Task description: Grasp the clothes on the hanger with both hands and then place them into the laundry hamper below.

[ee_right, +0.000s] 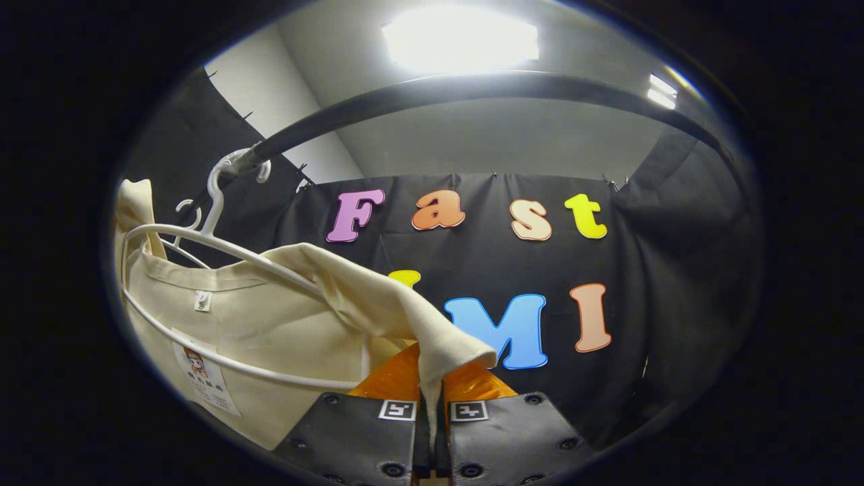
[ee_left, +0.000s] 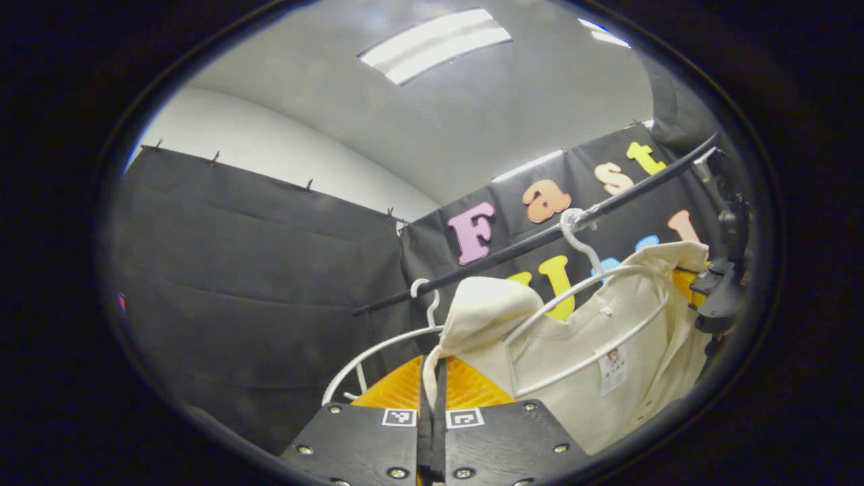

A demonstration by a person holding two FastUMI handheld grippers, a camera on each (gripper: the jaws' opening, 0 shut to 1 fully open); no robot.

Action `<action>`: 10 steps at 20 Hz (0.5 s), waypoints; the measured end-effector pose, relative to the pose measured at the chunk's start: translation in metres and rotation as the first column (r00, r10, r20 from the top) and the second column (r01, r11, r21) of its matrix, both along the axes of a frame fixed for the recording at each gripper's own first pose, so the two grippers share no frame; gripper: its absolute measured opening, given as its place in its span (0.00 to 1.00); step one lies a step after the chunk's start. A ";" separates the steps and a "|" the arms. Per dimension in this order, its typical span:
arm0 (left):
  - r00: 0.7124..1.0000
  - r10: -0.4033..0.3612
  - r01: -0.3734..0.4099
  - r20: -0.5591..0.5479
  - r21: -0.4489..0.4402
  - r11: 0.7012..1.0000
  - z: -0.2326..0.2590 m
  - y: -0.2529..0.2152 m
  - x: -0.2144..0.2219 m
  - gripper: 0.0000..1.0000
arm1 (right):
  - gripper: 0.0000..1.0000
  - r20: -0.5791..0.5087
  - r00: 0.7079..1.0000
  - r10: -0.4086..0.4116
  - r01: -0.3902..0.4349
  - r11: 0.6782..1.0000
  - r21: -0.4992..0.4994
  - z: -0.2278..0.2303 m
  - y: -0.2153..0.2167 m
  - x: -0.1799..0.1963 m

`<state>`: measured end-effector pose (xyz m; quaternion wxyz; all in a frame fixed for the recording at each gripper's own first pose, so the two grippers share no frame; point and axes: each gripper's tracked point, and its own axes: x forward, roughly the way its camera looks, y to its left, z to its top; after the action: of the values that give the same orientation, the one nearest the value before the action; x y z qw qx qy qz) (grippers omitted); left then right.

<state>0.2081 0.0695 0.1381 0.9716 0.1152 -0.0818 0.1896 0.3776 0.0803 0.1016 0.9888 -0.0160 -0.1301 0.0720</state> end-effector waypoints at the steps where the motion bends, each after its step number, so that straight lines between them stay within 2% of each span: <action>1: 1.000 0.002 -0.002 0.001 0.005 1.000 0.001 0.004 0.001 0.00 | 0.04 0.003 1.000 -0.004 0.004 1.000 -0.001 0.001 -0.001 0.001; 7: 1.000 0.020 -0.020 0.003 0.047 0.999 0.002 0.026 0.019 0.01 | 0.04 0.008 1.000 -0.028 0.028 0.999 0.027 0.003 -0.004 0.024; 10: 1.000 0.017 -0.017 0.000 0.032 0.999 -0.001 0.040 0.035 0.00 | 0.04 -0.009 1.000 -0.022 0.022 0.999 0.047 0.001 0.000 0.041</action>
<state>0.2431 0.1094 0.1376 0.9680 0.1314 -0.0838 0.1967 0.4190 0.0800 0.1022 0.9901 0.0061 -0.1275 0.0581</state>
